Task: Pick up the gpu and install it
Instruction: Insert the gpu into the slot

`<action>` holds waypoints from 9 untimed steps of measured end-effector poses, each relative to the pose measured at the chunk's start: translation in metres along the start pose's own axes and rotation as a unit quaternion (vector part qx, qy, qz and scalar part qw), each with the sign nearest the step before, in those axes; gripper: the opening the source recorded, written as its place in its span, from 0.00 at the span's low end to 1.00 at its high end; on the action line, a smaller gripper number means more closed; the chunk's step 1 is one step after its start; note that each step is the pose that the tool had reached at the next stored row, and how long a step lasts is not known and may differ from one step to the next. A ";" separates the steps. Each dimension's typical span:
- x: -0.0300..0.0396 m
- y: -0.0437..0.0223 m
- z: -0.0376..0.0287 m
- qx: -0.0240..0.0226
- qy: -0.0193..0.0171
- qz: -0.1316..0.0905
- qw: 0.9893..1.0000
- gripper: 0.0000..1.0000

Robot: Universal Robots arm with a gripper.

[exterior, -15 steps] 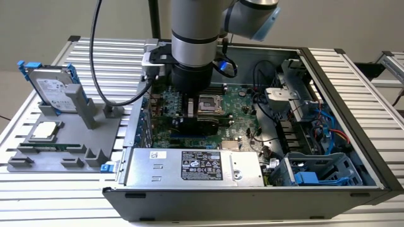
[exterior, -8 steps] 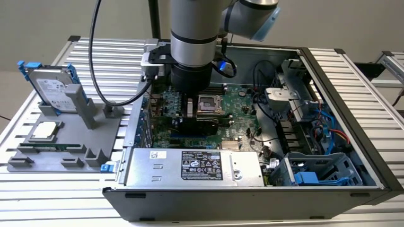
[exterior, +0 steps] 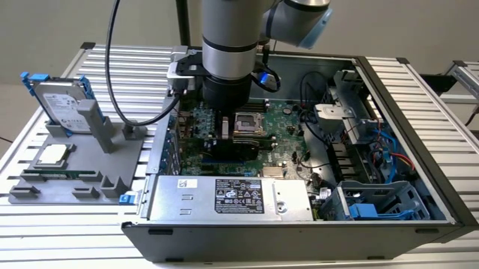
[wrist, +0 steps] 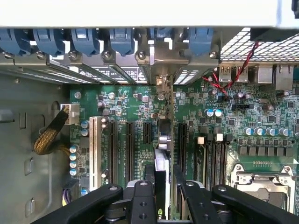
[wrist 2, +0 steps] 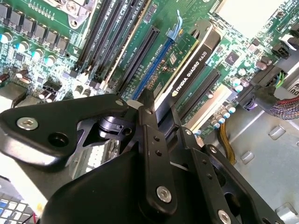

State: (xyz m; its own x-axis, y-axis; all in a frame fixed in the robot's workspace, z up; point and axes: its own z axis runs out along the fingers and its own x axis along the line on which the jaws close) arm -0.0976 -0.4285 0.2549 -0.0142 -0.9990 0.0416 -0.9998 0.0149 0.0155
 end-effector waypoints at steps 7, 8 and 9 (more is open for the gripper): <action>0.0000 -0.0001 -0.0004 0.000 -0.001 0.000 1.000 0.00; 0.0000 -0.0001 -0.0006 0.000 -0.002 0.000 1.000 0.00; 0.0001 -0.0001 -0.0010 0.000 -0.002 0.000 1.000 0.00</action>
State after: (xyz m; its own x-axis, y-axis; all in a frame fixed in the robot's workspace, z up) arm -0.0975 -0.4285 0.2559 -0.0139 -0.9992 0.0381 -0.9998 0.0145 0.0150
